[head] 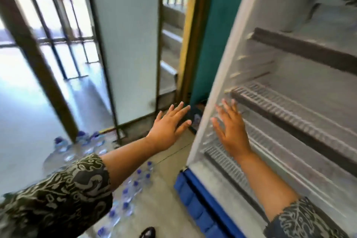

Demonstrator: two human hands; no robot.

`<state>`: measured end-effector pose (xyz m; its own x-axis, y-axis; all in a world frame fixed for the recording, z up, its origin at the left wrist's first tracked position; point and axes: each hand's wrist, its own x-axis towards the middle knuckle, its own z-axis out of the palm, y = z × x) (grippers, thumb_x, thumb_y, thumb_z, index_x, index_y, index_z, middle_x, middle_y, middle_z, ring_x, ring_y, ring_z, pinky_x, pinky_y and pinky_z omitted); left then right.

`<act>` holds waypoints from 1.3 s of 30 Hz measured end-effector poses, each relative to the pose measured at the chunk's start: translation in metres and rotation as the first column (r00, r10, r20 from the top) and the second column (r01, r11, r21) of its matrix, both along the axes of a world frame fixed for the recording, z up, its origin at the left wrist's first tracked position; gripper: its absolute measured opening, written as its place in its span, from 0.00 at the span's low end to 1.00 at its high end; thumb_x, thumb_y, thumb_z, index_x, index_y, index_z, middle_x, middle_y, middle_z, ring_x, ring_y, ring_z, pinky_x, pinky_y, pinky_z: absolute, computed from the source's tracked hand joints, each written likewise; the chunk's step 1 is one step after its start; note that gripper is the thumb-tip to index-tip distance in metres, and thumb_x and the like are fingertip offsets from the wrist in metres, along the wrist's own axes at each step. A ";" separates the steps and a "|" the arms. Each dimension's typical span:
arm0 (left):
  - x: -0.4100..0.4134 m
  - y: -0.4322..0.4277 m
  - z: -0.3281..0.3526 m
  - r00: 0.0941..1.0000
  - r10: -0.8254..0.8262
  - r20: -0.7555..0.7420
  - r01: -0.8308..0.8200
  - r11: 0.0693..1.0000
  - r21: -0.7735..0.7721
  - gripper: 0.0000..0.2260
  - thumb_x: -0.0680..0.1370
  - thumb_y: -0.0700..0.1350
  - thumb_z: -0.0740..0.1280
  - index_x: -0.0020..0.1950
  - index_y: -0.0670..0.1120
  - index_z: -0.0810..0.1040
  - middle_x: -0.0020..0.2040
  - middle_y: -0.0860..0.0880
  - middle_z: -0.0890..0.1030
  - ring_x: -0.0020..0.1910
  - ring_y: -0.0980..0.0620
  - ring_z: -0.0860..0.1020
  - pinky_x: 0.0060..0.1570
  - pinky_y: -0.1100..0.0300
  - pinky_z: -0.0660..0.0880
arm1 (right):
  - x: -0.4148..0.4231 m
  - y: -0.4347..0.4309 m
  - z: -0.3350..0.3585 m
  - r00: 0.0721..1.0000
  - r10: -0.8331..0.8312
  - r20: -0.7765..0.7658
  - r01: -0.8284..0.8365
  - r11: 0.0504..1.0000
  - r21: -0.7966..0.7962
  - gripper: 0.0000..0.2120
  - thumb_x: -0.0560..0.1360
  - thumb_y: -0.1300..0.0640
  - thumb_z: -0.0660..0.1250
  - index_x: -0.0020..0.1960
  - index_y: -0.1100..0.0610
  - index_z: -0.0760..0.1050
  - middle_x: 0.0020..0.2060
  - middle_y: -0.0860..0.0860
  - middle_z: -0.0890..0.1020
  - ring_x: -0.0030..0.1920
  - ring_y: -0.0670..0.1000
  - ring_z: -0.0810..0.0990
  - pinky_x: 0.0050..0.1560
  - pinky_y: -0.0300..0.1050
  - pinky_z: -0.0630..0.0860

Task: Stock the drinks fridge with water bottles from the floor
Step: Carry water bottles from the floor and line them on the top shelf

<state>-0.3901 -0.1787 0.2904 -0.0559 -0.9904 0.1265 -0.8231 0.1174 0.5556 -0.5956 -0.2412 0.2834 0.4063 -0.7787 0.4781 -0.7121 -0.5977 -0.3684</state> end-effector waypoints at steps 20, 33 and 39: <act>0.315 0.150 -0.145 0.828 0.558 0.054 -0.532 0.750 0.393 0.28 0.79 0.61 0.53 0.77 0.58 0.48 0.78 0.53 0.48 0.77 0.50 0.48 0.74 0.44 0.47 | 0.347 0.060 -0.179 0.937 0.342 0.073 -0.298 0.671 0.679 0.31 0.77 0.46 0.62 0.76 0.49 0.54 0.76 0.50 0.56 0.77 0.50 0.47 0.74 0.52 0.54; 0.408 0.068 -0.273 0.413 0.875 -0.252 -0.694 0.482 0.535 0.38 0.76 0.55 0.64 0.77 0.51 0.44 0.77 0.45 0.56 0.74 0.43 0.60 0.71 0.43 0.62 | 0.488 -0.065 -0.291 0.984 0.176 -0.016 -0.072 0.483 0.872 0.46 0.69 0.54 0.74 0.77 0.51 0.48 0.76 0.54 0.57 0.74 0.56 0.58 0.70 0.53 0.62; 0.458 0.013 -0.321 0.249 0.939 -0.235 -0.757 0.340 0.558 0.45 0.72 0.51 0.72 0.77 0.52 0.43 0.77 0.43 0.54 0.76 0.42 0.56 0.72 0.48 0.58 | 0.520 -0.088 -0.348 0.961 0.276 0.028 -0.166 0.491 0.855 0.36 0.67 0.54 0.76 0.69 0.45 0.62 0.67 0.52 0.69 0.67 0.57 0.68 0.67 0.60 0.68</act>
<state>0.0681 -0.1653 -0.0306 0.8119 -0.3848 -0.4390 0.0416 -0.7119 0.7010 -0.0754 -0.3289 -0.0645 0.6259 -0.6650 -0.4075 -0.6670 -0.1856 -0.7216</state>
